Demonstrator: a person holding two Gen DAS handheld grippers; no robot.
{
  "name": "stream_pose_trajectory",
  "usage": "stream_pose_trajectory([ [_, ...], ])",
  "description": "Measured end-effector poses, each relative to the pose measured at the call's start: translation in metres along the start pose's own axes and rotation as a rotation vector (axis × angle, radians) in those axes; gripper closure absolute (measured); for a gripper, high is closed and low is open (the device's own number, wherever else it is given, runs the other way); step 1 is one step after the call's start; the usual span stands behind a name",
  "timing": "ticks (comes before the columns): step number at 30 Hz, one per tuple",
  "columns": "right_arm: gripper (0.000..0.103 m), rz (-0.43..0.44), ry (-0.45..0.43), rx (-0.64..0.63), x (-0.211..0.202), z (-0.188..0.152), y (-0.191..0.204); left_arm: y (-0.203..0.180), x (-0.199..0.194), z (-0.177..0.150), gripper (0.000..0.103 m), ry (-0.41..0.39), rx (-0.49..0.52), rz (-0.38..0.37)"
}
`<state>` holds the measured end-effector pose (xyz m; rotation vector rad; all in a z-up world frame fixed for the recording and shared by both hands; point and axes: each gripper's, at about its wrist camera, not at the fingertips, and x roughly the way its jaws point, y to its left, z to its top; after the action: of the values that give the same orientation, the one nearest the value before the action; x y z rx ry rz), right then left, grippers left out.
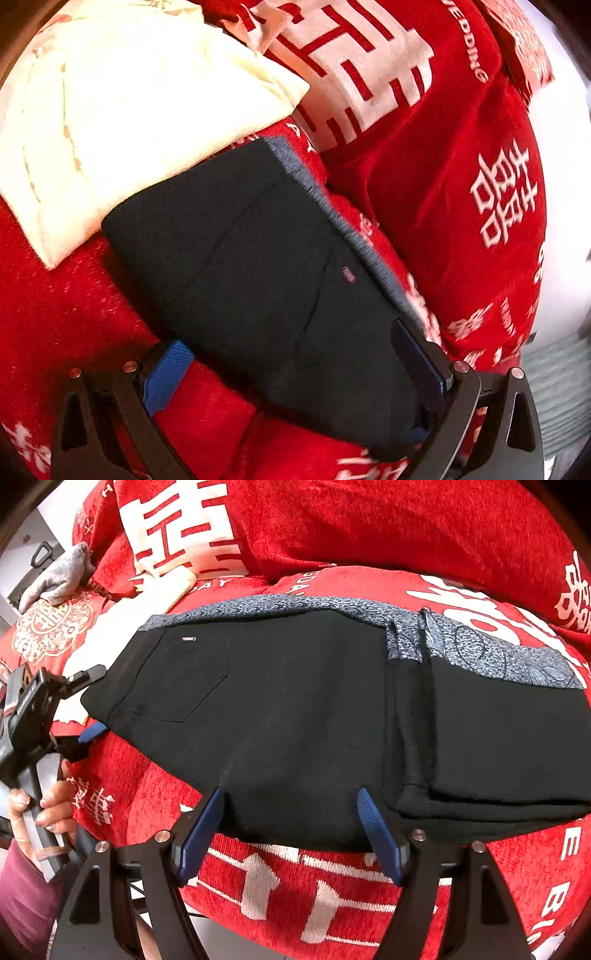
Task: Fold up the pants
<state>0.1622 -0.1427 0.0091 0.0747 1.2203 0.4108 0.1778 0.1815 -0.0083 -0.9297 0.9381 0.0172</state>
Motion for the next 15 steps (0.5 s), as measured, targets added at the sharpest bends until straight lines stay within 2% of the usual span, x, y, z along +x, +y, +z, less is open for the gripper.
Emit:
stream_pose_trajectory([
  [4,0.025,-0.002,-0.001,0.003,0.0,-0.002,0.002,-0.016,-0.001,0.005,0.002,-0.033,0.044,-0.023],
  [8,0.025,-0.002,-0.002,0.002,0.0,-0.001,0.002,-0.008,0.023,0.005,0.002,0.031,0.046,0.053],
  [11,0.025,-0.002,0.002,-0.009,0.0,-0.001,0.004,-0.018,0.026,0.005,0.003,0.021,0.098,0.109],
  [13,0.025,0.002,0.014,-0.012,-0.001,0.001,0.004,-0.022,0.028,0.004,0.013,0.01,0.119,0.182],
  [15,0.025,0.007,0.022,-0.007,-0.003,0.005,0.004,-0.026,0.028,0.001,0.038,-0.013,0.156,0.275],
])
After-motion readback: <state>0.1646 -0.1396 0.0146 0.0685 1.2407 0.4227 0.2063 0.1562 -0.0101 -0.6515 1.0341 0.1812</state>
